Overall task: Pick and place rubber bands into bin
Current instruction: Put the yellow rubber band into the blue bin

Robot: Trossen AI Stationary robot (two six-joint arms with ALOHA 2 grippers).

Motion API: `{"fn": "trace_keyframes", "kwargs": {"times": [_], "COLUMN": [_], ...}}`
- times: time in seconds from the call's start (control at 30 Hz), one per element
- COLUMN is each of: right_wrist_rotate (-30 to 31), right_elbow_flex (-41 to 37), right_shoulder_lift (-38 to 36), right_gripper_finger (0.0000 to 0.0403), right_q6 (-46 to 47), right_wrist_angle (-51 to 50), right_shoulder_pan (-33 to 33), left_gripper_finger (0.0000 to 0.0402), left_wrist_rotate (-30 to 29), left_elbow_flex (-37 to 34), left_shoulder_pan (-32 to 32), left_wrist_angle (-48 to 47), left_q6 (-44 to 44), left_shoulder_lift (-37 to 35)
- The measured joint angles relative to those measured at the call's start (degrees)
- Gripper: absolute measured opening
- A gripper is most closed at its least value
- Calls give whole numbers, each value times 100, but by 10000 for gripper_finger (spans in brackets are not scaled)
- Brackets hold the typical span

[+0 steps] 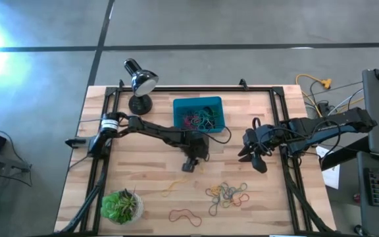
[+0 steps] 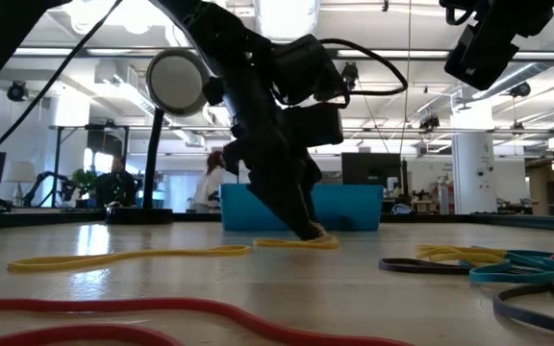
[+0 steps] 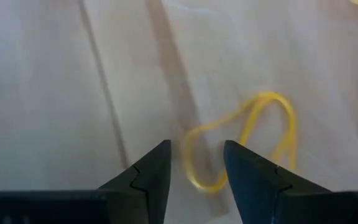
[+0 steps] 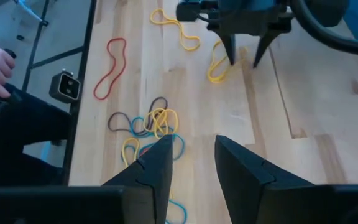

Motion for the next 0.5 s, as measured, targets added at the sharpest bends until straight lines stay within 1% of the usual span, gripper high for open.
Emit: {"fn": "trace_keyframes", "kwargs": {"times": [0.1, 0.27, 0.5], "right_wrist_rotate": [0, 0, -1], "right_elbow_flex": [0, 0, 0], "right_shoulder_lift": [34, 64, 64], "right_gripper_finger": [110, 111, 100], "right_q6": [0, 0, -2], "right_wrist_angle": [-5, -7, -5], "right_shoulder_pan": [0, 0, 0], "left_gripper_finger": [134, 134, 134], "left_wrist_rotate": [229, 266, 250], "left_elbow_flex": [0, -26, -112], "left_shoulder_pan": [-18, -152, -301], "left_wrist_angle": [-137, -216, -223], "left_q6": [5, 156, 307], "left_shoulder_lift": [0, -7, 2]}}
